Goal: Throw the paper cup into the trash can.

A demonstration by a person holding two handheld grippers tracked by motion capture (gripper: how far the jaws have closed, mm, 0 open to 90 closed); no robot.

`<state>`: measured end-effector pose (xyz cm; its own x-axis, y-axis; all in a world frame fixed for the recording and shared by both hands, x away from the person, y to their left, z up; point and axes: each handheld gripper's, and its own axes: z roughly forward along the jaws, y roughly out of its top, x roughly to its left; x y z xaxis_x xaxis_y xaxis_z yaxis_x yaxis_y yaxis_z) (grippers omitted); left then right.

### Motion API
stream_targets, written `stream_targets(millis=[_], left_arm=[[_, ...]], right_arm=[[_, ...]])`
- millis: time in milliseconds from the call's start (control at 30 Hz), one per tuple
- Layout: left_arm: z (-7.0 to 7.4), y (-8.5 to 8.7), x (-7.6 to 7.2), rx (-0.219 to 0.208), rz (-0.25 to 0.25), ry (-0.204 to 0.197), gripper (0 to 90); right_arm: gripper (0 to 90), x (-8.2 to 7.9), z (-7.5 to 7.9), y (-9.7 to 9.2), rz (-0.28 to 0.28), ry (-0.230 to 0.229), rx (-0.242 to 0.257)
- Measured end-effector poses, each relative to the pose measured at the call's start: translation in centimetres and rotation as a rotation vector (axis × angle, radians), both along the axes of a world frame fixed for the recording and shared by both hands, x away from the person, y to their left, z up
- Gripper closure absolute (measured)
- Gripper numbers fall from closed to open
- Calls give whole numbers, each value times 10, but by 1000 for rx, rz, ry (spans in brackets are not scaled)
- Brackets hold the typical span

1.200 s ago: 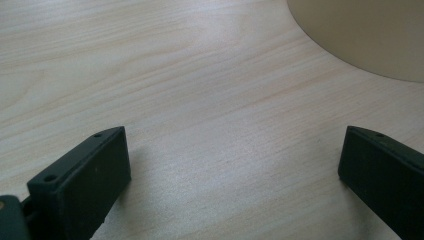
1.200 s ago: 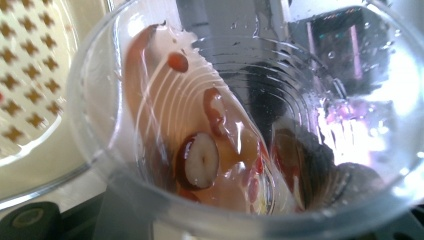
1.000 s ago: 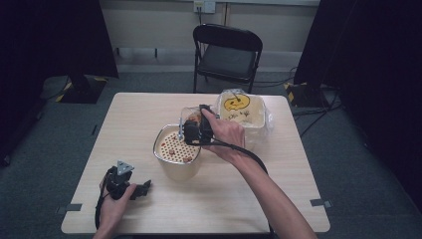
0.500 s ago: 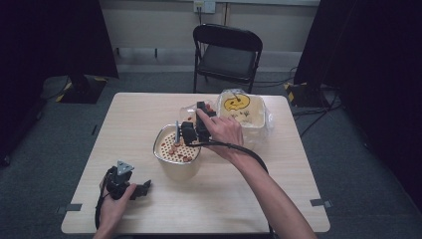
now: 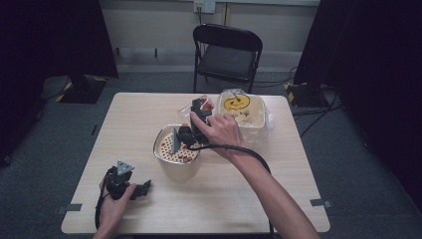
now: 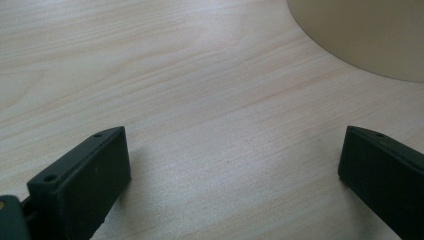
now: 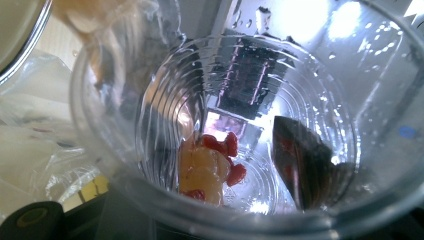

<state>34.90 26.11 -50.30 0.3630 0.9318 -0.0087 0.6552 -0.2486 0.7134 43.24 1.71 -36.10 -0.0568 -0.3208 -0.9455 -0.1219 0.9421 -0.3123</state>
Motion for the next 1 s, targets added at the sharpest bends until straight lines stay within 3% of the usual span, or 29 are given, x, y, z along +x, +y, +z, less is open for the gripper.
stream_targets(millis=[200,400,467,567,633,667,733,800,1000], left_arm=[[0,0,0,0,0,0,0],[0,0,0,0,0,0,0],[0,0,0,-3,2,-1,0],[0,0,0,-3,2,-1,0],[0,0,0,-3,2,-1,0],[0,0,0,-3,2,-1,0],[0,0,0,-3,2,-1,0],[0,0,0,-3,2,-1,0],[0,0,0,-3,2,-1,0]], right_arm=[[495,-4,-1,1,31,-79,-99],[495,-6,-1,2,34,-112,-146],[495,-5,-3,3,53,-132,-204],[497,-6,-7,3,53,-153,-216],[498,-7,-9,4,63,-183,-287],[498,-7,-9,4,63,-183,-287],[499,-7,-13,4,91,-222,-337],[501,-7,-14,5,110,-251,-359],[504,-9,-13,6,118,-279,-375]])
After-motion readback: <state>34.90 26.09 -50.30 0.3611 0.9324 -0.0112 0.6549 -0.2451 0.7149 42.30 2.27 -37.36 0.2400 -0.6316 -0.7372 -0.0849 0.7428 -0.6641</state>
